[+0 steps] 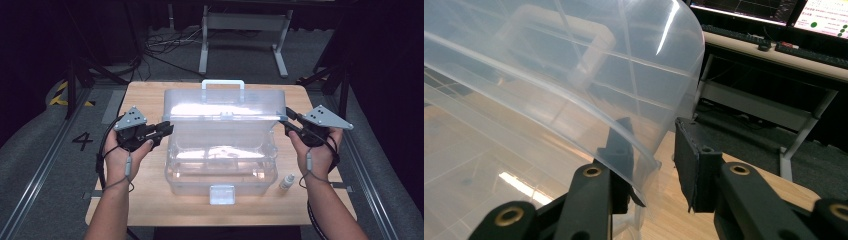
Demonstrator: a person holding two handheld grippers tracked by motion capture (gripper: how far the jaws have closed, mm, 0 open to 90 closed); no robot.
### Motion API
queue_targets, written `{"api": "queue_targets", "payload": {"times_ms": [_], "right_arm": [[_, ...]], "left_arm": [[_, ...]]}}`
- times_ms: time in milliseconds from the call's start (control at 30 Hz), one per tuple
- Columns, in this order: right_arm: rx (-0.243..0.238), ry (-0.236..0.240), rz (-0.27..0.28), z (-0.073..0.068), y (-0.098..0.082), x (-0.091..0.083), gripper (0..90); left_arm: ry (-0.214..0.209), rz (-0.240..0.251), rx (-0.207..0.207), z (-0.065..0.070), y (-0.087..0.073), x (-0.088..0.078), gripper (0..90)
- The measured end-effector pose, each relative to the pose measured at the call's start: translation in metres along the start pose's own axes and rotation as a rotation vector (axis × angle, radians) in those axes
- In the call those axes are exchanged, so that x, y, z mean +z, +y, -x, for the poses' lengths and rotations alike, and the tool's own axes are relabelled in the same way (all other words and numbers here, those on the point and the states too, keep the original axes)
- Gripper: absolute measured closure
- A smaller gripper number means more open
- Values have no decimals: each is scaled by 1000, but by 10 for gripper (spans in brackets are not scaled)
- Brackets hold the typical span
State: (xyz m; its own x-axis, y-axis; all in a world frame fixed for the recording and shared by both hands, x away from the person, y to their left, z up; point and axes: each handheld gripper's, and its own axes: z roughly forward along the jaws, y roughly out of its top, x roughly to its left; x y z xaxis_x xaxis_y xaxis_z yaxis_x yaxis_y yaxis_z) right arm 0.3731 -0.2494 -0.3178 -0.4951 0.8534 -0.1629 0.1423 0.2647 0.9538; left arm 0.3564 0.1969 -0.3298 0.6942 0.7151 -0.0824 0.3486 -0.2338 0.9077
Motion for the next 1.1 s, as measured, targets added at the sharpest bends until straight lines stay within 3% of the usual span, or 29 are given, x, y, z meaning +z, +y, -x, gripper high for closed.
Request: {"api": "queue_targets", "payload": {"times_ms": [233,600,633,1000,1100], "right_arm": [[26,15,-11,3,2,2,700],[35,9,-6,6,6,8,708],[32,9,-11,7,7,8,710],[28,13,-26,10,9,10,714],[27,15,-33,10,10,10,713]], "left_arm": [[-7,-19,10,2,-5,-13,772],[-78,-110,72,12,-19,-31,767],[-96,-140,84,14,-22,-32,763],[-205,-273,135,24,-37,-26,751],[-262,-336,158,25,-45,-18,751]]}}
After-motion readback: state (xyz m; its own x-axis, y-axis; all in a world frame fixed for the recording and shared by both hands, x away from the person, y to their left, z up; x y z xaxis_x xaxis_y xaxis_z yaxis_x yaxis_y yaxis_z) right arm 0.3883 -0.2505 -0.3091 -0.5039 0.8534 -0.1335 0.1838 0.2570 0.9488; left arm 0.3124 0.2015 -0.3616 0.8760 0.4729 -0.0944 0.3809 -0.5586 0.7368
